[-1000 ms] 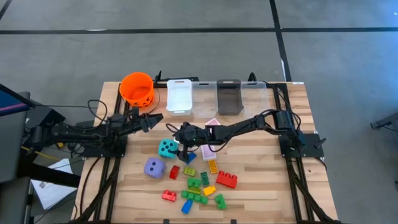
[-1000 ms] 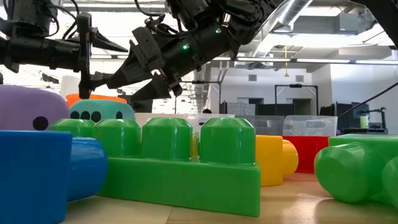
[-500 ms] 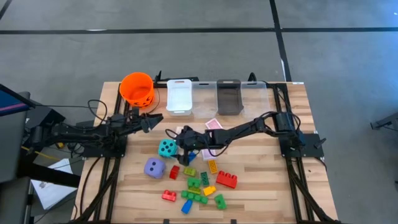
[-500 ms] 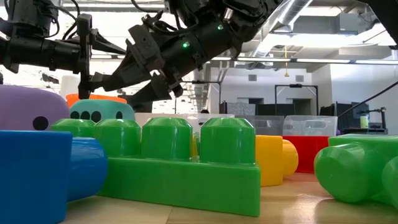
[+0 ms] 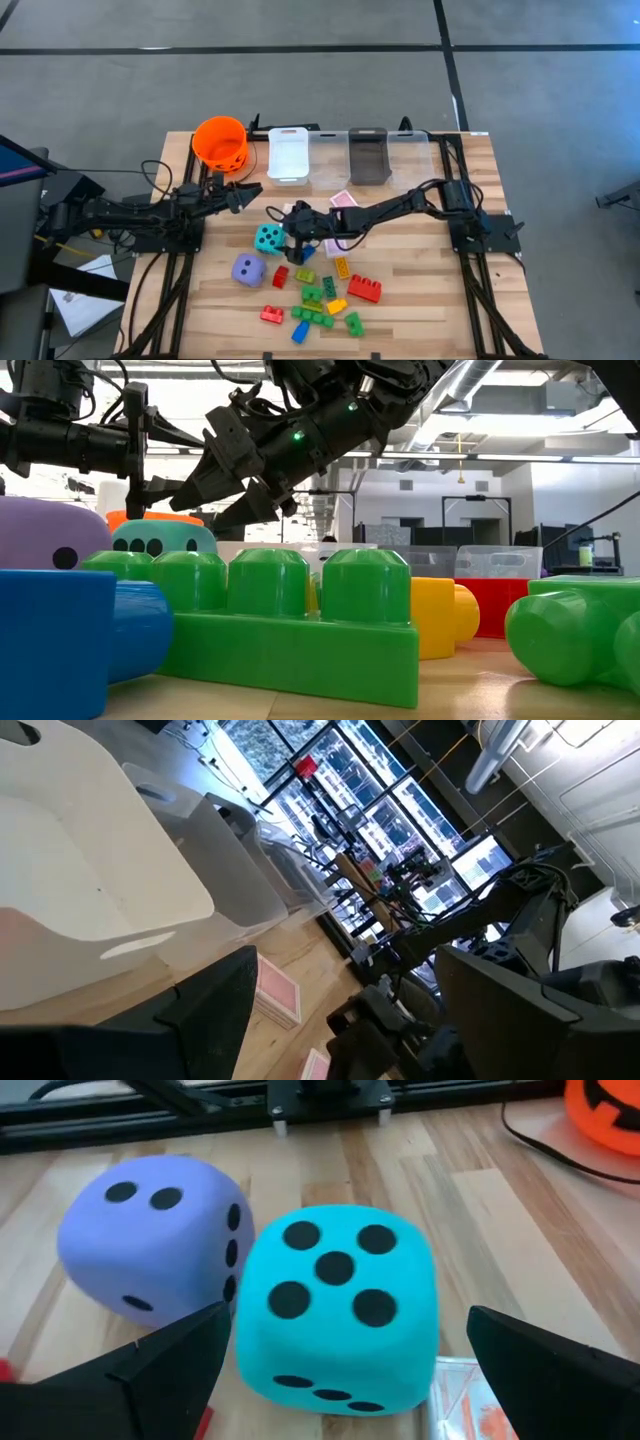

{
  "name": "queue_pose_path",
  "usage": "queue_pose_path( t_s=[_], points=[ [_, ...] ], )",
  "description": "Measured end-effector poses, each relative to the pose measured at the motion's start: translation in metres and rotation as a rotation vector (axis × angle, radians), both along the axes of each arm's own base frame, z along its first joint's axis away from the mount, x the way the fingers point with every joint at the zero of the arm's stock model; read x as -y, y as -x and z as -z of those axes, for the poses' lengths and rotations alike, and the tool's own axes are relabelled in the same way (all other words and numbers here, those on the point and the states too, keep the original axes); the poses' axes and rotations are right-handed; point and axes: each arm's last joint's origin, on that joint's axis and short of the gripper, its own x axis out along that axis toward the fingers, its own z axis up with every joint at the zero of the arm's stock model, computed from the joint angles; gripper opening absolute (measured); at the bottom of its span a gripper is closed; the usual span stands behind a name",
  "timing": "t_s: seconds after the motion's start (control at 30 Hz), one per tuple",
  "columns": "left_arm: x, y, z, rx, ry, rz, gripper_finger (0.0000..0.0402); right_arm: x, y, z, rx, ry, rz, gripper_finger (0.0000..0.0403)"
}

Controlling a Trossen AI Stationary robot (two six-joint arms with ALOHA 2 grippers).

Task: Pick & Place Toys
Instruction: Put the blue dice into the left transparent bin

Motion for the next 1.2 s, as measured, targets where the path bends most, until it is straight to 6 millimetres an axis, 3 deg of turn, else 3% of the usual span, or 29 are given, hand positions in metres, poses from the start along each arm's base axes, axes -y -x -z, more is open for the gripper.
queue_pose_path(
  t_s=[1.2],
  points=[
    [-0.0001,0.0000,0.0010,-0.010,0.002,-0.004,0.0298,-0.0033,0.0003,0.0014,-0.003,0.015,0.000,0.0400]
  ],
)
